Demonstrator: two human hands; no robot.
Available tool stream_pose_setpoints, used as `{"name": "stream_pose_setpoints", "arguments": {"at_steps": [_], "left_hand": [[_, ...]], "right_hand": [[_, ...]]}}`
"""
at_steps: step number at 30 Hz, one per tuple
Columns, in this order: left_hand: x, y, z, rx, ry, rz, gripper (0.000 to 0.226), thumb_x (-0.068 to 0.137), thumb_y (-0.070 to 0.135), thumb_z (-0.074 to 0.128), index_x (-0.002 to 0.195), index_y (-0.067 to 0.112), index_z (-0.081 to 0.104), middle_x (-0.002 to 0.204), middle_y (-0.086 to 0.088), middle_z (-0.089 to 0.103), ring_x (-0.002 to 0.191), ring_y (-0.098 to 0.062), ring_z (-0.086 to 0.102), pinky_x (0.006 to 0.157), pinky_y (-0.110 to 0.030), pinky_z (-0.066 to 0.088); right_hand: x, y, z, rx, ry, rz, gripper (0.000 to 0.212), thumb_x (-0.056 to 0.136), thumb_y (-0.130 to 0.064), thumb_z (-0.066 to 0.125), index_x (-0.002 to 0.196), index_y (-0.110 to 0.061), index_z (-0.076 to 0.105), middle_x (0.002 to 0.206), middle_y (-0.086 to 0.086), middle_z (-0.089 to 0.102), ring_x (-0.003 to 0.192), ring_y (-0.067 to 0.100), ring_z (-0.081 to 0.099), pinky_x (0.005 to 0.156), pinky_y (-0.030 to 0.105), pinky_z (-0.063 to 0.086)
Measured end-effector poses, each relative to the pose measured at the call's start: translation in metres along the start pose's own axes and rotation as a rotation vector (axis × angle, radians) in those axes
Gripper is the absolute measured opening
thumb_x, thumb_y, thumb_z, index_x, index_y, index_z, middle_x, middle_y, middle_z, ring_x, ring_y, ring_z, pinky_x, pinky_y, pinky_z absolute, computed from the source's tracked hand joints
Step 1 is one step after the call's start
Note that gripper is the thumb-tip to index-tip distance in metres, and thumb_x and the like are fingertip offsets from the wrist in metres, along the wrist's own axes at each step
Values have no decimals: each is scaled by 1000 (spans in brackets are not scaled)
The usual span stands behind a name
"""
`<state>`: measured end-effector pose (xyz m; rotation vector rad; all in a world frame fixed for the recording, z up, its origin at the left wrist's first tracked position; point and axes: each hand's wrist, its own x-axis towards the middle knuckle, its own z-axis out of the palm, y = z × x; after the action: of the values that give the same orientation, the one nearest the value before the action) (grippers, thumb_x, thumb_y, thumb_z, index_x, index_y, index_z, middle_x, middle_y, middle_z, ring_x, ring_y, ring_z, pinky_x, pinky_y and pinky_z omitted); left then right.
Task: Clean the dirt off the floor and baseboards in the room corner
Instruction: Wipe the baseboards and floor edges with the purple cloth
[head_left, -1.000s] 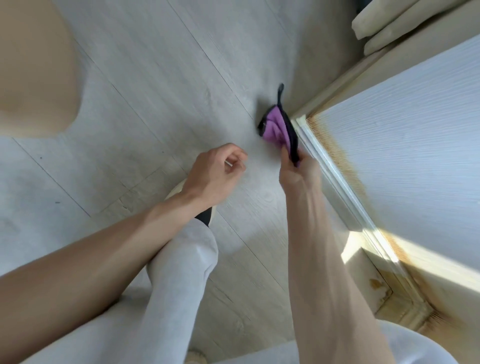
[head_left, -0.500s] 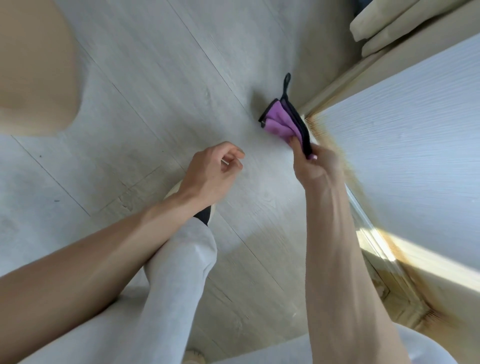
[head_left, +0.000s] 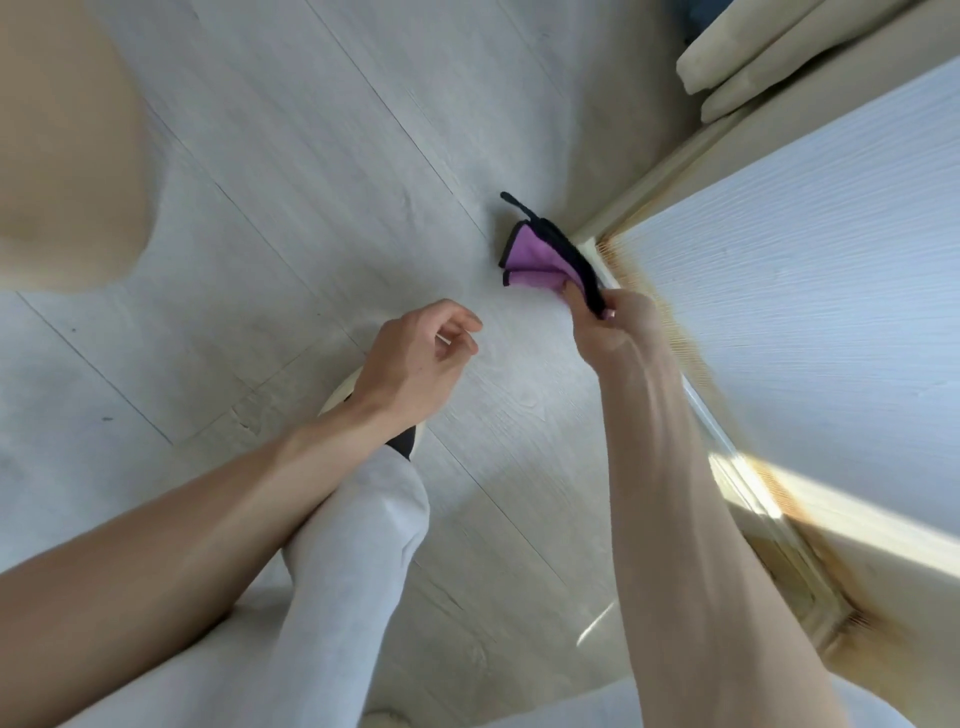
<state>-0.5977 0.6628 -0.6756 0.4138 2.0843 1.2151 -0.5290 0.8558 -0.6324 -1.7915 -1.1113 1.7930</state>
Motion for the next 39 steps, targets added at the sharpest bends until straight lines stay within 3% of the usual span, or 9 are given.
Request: {"name": "stream_pose_setpoints", "arguments": {"at_steps": [3, 9, 13, 18, 21, 23, 28, 32, 39], "left_hand": [[3, 1, -4, -9, 27, 12, 17, 95, 15, 61, 106, 22, 71, 94, 13, 73, 79, -7, 69, 83, -24, 53], [9, 6, 1, -16, 131, 87, 25, 95, 11, 59, 117, 21, 67, 107, 14, 68, 95, -6, 64, 82, -19, 51], [14, 11, 6, -80, -74, 118, 47, 97, 41, 62, 140, 24, 55, 137, 14, 60, 123, 1, 55, 105, -23, 44], [14, 15, 20, -88, -385, 87, 44, 92, 56, 63, 84, 13, 62, 67, 10, 55, 60, -7, 50, 60, -33, 40], [14, 14, 23, -132, -358, 72, 34, 99, 45, 65, 85, 14, 58, 67, 9, 51, 60, -8, 47, 58, -29, 37], [14, 15, 24, -56, -397, 87, 35, 100, 46, 62, 90, 12, 59, 71, 5, 56, 63, -10, 52, 60, -31, 40], [13, 10, 26, 119, -203, 86, 25, 103, 42, 54, 115, 22, 64, 112, 9, 69, 93, -14, 66, 86, -32, 51], [14, 0, 19, 57, -127, 14, 19, 102, 41, 53, 109, 27, 64, 107, 10, 70, 90, -14, 67, 88, -39, 53], [10, 0, 12, 54, -114, 24, 14, 102, 39, 54, 107, 29, 62, 102, 10, 68, 81, -7, 64, 80, -37, 55]], "right_hand": [[-13, 24, 0, 152, -19, 74, 14, 94, 9, 55, 100, 9, 67, 108, 19, 72, 104, 27, 70, 88, 34, 62], [-45, 32, -31, -296, -72, -301, 21, 88, -3, 54, 79, -13, 71, 67, 2, 64, 70, 22, 60, 76, 48, 57], [-58, 31, -32, -155, -198, -228, 46, 90, 4, 43, 57, -22, 60, 63, -5, 53, 62, 8, 51, 63, 26, 45], [-55, 53, -42, 12, -310, 37, 22, 96, -26, 53, 100, -6, 63, 89, 10, 58, 83, 23, 56, 71, 32, 50], [-60, 71, -52, 177, -369, 348, 68, 95, -57, 59, 132, 0, 61, 116, 13, 68, 109, 30, 66, 92, 45, 58], [-62, 76, -53, 156, -397, 384, 64, 94, -50, 62, 136, -2, 61, 118, 13, 70, 111, 28, 67, 99, 43, 57], [-37, 69, -65, 138, -41, 174, 49, 93, -18, 70, 139, -3, 58, 117, 14, 69, 98, 22, 69, 86, 33, 61], [-23, 60, -83, 212, 329, 144, 38, 91, -15, 75, 126, -7, 63, 110, 6, 71, 92, 15, 69, 74, 24, 57], [7, 45, -17, 314, 343, 65, 25, 93, -13, 74, 117, -15, 68, 114, 6, 67, 99, 20, 71, 82, 33, 64]]}}
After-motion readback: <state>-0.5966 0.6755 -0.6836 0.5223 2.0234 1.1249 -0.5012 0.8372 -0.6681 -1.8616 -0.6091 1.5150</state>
